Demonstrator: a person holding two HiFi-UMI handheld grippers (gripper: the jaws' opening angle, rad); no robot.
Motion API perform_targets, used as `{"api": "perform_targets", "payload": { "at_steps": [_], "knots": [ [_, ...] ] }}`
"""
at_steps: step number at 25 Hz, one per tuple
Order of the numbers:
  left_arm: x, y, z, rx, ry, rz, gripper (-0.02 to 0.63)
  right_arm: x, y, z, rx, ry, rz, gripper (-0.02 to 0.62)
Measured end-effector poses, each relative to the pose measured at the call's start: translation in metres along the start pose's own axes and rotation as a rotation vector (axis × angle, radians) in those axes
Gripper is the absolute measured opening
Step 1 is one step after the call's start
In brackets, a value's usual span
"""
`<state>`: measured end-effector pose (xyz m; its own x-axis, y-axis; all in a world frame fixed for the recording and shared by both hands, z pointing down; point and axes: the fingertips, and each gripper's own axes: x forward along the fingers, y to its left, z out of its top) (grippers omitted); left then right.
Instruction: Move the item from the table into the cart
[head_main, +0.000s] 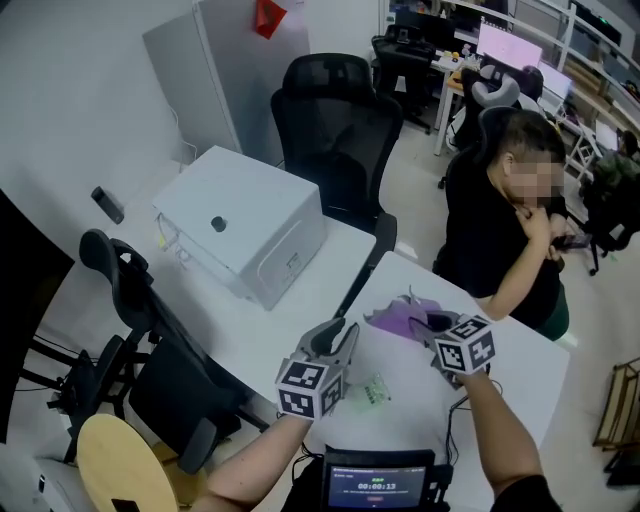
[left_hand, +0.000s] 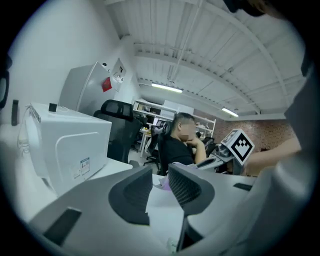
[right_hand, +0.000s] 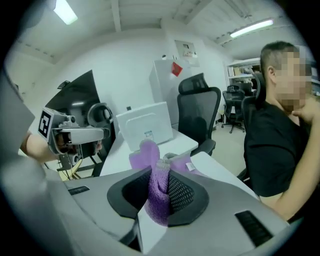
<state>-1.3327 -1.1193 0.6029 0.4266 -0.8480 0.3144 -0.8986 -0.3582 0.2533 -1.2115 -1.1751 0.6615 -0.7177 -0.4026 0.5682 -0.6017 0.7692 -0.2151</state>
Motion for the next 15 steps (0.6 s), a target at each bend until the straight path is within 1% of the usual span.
{"api": "perform_targets", "payload": {
  "at_steps": [1, 2, 5, 6, 10, 12, 15],
  "knots": [
    [-0.009, -0.009, 0.006, -0.016, -0.015, -0.012, 0.115, -0.017, 0.009, 0.007, -0.01, -0.029, -0.002, 0.069],
    [-0.02, -0.017, 0.013, -0.015, -0.028, -0.018, 0.114, -0.034, 0.019, 0.015, -0.018, -0.059, -0.006, 0.069],
    [-0.056, -0.042, 0.032, 0.027, -0.069, -0.031, 0.095, -0.084, 0.052, 0.035, -0.037, -0.153, -0.023, 0.07],
    [-0.069, -0.052, 0.038, 0.036, -0.089, -0.04, 0.068, -0.1, 0.063, 0.039, -0.045, -0.181, -0.029, 0.071],
    [-0.122, -0.097, 0.057, 0.071, -0.165, -0.075, 0.04, -0.166, 0.107, 0.043, -0.075, -0.276, -0.059, 0.071],
    [-0.142, -0.113, 0.066, 0.078, -0.198, -0.089, 0.002, -0.198, 0.125, 0.045, -0.081, -0.325, -0.077, 0.071],
    [-0.16, -0.135, 0.075, 0.118, -0.241, -0.1, 0.002, -0.243, 0.141, 0.05, -0.081, -0.417, -0.11, 0.071]
  ]
}}
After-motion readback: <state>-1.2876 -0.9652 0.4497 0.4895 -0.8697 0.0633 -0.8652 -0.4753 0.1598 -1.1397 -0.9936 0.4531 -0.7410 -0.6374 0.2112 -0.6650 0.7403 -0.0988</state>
